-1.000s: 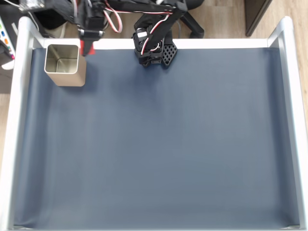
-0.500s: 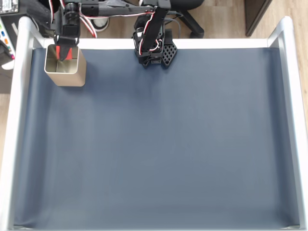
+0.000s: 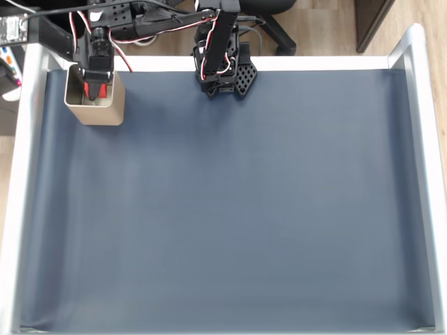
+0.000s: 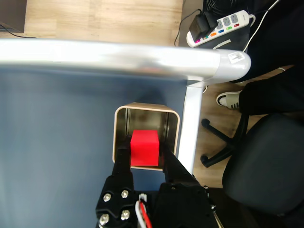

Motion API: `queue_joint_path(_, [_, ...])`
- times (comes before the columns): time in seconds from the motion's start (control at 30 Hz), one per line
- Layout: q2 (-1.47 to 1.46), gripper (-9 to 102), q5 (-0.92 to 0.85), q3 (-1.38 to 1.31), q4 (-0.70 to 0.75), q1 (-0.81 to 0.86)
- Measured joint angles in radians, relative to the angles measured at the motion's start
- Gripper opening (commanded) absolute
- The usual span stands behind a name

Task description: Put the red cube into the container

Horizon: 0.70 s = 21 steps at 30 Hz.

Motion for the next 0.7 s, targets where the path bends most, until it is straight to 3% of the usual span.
queue_joint_path(0.4, [-0.029,5,0.029,0.067,-0.149,0.012])
queue_joint_path(0.7, [-0.034,19,0.051,0.067,-0.175,0.02])
